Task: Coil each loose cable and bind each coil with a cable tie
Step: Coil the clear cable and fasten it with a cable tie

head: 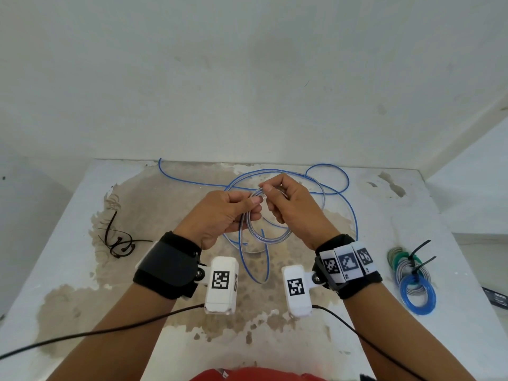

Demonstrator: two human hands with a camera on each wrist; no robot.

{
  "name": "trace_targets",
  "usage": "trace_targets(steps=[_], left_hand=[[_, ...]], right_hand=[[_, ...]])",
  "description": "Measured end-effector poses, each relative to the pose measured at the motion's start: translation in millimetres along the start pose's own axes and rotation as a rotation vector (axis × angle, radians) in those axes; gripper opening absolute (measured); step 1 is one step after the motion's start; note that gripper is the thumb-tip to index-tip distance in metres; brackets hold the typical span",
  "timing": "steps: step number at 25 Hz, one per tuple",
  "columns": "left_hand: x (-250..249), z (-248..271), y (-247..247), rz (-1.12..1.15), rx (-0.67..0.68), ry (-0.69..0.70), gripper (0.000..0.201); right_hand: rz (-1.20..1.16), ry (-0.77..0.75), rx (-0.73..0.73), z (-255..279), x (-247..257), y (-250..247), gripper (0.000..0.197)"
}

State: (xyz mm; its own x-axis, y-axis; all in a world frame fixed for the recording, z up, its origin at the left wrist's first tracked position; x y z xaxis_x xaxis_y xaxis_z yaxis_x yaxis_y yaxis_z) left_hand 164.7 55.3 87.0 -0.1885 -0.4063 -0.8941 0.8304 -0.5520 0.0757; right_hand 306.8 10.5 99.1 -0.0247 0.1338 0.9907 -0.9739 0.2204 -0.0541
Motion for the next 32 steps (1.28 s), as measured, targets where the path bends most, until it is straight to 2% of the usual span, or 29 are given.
trace_targets(steps=[2, 4, 6, 8, 10, 11, 12, 14, 15, 16, 18, 19, 20, 24, 28, 32], left_hand=[[-1, -1, -1, 0.001, -0.003, 0.003, 0.022], [0, -2, -3, 0.0, -0.006, -0.003, 0.023], [1, -2, -4, -0.007, -0.026, 0.002, 0.021], [-3, -6, -11, 0.047, -0.112, 0.061, 0.014], [-10, -10, -29, 0.259, -0.273, 0.141, 0.01], [-13, -11, -38, 0.396, -0.337, 0.17, 0.01], [-16, -13, -45, 0.515, -0.374, 0.196, 0.01], [-18, -13, -50, 0.636, -0.39, 0.227, 0.01], [-19, -13, -48, 0.659, -0.381, 0.229, 0.011], [-18, -13, -44, 0.67, -0.37, 0.223, 0.011], [-13, -13, -36, 0.676, -0.355, 0.195, 0.011], [-8, -13, -34, 0.672, -0.351, 0.18, 0.011], [-5, -12, -33, 0.662, -0.346, 0.168, 0.01], [1, -12, -29, 0.556, -0.307, 0.139, 0.01], [4, -6, -25, 0.318, -0.251, 0.13, 0.012], [6, -3, -21, 0.181, -0.195, 0.11, 0.015]], right_hand=[[0.045, -0.045, -0.027, -3, 0, 2, 0.011], [0.156, -0.1, -0.064, -7, 0, 2, 0.011], [0.171, -0.118, -0.066, -8, -1, 4, 0.01], [0.116, -0.065, -0.103, -7, -3, 3, 0.013], [0.148, 0.014, -0.238, 3, -6, -10, 0.026], [0.168, 0.073, -0.261, 9, -10, -15, 0.032], [0.193, 0.164, -0.185, 14, -17, -12, 0.041], [0.191, 0.432, 0.148, 31, -41, 15, 0.054], [0.097, 0.514, 0.238, 38, -51, 26, 0.051], [-0.098, 0.535, 0.216, 39, -55, 32, 0.043], [-0.636, 0.459, -0.052, 26, -54, 25, 0.03], [-0.834, 0.404, -0.181, 20, -52, 18, 0.026], [-0.93, 0.358, -0.251, 16, -49, 13, 0.023], [-0.782, 0.257, -0.249, 10, -35, 5, 0.012], [-0.575, 0.202, -0.178, 8, -25, -7, 0.02], [-0.425, 0.177, -0.099, 11, -15, -10, 0.021]])
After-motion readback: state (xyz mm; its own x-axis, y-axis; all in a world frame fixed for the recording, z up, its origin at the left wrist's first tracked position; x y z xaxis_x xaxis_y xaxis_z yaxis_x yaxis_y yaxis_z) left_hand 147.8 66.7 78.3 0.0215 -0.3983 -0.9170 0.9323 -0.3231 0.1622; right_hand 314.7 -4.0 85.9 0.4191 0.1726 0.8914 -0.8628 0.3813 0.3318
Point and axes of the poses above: each hand's wrist, its own z-axis away from the middle knuckle, its own y-axis out of the palm, x = y × z, the point moved 7 cm from there along -z, towards the middle knuckle, and after that the axes turned 5 degrees about -z, right-handed, at the moved point
